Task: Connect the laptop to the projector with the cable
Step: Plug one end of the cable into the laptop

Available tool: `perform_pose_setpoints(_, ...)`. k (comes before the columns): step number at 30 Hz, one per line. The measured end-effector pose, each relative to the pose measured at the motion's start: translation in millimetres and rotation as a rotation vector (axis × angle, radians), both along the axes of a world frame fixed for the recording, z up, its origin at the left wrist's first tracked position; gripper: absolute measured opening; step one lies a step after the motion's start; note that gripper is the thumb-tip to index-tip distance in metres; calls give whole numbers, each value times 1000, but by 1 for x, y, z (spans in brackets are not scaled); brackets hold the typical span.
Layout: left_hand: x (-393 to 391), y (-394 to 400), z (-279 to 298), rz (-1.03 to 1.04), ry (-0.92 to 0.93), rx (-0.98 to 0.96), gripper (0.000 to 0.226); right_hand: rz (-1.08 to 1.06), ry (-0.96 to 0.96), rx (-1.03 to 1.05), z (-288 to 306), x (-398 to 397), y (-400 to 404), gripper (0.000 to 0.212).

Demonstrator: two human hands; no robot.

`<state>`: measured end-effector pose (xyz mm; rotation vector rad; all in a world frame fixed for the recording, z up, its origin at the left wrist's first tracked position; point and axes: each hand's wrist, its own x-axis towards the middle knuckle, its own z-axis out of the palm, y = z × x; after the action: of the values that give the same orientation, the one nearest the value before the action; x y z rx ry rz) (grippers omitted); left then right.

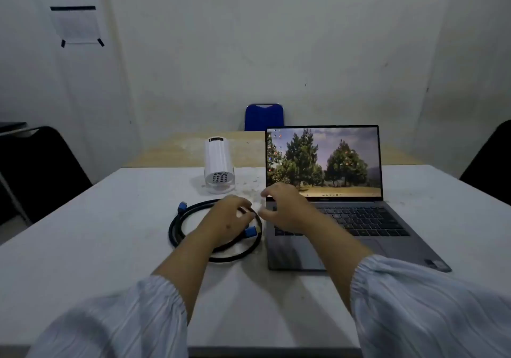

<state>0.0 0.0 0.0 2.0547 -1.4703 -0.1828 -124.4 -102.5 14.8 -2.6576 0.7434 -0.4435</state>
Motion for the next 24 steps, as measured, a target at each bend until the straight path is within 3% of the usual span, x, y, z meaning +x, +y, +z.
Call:
perform_pose_setpoints(7, 9, 0, -43, 82, 40, 107, 39, -39, 99, 7, -42, -2, 2, 47)
perform_pose_setpoints(12, 10, -5, -56, 104, -28, 99, 32, -48, 103, -17, -63, -3, -3, 38)
perform_pose_setpoints(24, 12, -36, -51, 126, -174, 99, 33, -26, 162, -50, -68, 3, -20, 58)
